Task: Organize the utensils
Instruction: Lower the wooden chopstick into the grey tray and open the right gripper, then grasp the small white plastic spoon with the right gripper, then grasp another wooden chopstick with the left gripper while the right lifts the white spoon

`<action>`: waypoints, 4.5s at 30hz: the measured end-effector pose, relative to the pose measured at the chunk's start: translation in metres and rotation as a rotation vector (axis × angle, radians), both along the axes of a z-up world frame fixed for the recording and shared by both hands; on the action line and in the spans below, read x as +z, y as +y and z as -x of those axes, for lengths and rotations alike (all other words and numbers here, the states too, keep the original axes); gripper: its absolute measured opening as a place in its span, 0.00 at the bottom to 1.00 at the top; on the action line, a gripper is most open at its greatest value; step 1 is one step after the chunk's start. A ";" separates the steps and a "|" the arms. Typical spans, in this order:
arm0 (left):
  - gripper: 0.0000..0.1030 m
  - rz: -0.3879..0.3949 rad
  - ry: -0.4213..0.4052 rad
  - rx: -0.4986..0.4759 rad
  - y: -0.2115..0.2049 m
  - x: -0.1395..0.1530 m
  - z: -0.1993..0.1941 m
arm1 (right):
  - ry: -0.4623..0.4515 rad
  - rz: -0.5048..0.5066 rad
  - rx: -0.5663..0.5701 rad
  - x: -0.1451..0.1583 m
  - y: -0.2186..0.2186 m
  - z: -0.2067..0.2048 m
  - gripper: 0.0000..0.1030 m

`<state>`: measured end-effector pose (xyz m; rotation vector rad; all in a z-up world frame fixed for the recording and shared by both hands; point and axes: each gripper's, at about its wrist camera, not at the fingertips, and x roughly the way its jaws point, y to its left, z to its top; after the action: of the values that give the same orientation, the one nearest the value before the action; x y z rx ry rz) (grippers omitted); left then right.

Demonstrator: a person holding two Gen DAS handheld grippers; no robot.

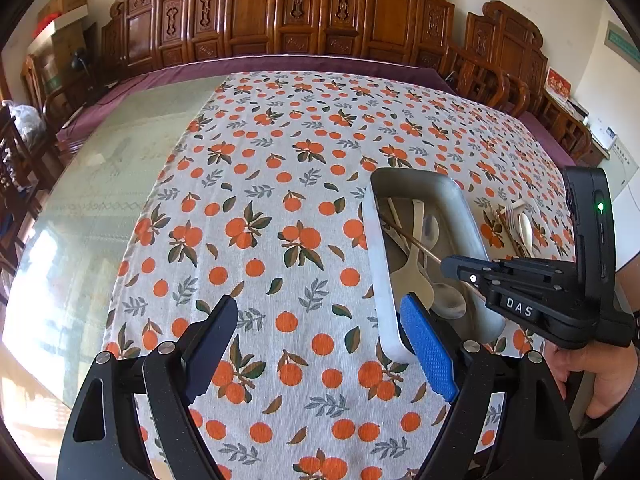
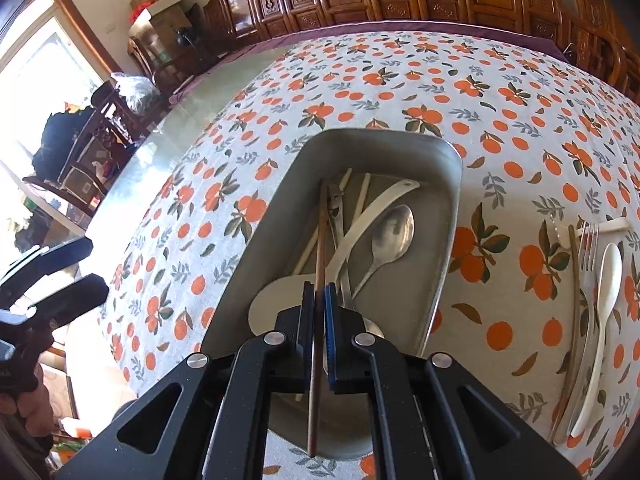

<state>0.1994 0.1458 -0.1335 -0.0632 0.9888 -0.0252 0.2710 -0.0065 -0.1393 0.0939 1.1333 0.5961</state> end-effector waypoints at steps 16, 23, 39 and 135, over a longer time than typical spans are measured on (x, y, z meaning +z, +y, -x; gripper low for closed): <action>0.77 -0.002 -0.005 -0.010 -0.010 0.005 -0.001 | -0.089 -0.045 0.058 0.026 -0.013 0.012 0.10; 0.78 0.004 -0.017 -0.033 -0.031 0.007 -0.005 | -0.168 -0.013 0.074 0.044 -0.051 0.030 0.10; 0.81 0.033 -0.046 -0.110 -0.099 0.007 -0.024 | -0.233 0.059 -0.055 0.046 -0.164 0.055 0.10; 0.04 -0.060 0.223 -0.270 -0.270 -0.101 -0.084 | -0.072 0.123 -0.200 -0.033 -0.271 0.057 0.09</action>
<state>0.2838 -0.1241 -0.2344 0.1252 1.2152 -0.2399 0.2135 -0.2771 -0.1727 0.0785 1.0731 0.3490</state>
